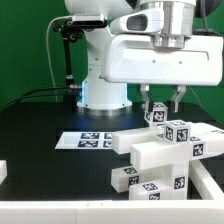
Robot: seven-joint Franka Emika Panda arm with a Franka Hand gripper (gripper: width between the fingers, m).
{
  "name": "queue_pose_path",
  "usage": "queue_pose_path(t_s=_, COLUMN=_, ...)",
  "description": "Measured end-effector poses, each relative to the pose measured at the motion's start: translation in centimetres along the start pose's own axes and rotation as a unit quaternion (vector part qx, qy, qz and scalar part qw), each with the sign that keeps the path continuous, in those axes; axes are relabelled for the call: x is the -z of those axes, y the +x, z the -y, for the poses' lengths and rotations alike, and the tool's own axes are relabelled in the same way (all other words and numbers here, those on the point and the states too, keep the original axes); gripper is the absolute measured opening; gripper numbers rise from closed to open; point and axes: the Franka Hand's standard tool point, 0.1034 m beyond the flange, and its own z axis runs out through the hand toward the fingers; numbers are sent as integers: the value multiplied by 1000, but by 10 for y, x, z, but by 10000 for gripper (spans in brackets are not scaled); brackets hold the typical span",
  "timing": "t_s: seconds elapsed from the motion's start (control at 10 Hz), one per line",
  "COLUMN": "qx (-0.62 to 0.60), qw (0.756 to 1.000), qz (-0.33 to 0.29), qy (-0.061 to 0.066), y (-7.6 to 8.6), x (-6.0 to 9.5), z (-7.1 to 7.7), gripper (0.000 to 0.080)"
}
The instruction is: Assemble chair
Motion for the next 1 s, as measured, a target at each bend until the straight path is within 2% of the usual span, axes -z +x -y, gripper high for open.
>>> queue_pose_path(t_s=0.2, qx=1, qw=1000, qz=-4, qy=-2, y=-3, x=-5, z=3, gripper=284)
queue_pose_path(t_s=0.9, qx=1, qw=1000, qz=-13, qy=-4, y=-2, x=-6, z=-1, gripper=284)
queue_pose_path(t_s=1.0, qx=1, qw=1000, qz=-13, qy=-4, y=-2, x=-6, z=-1, gripper=479)
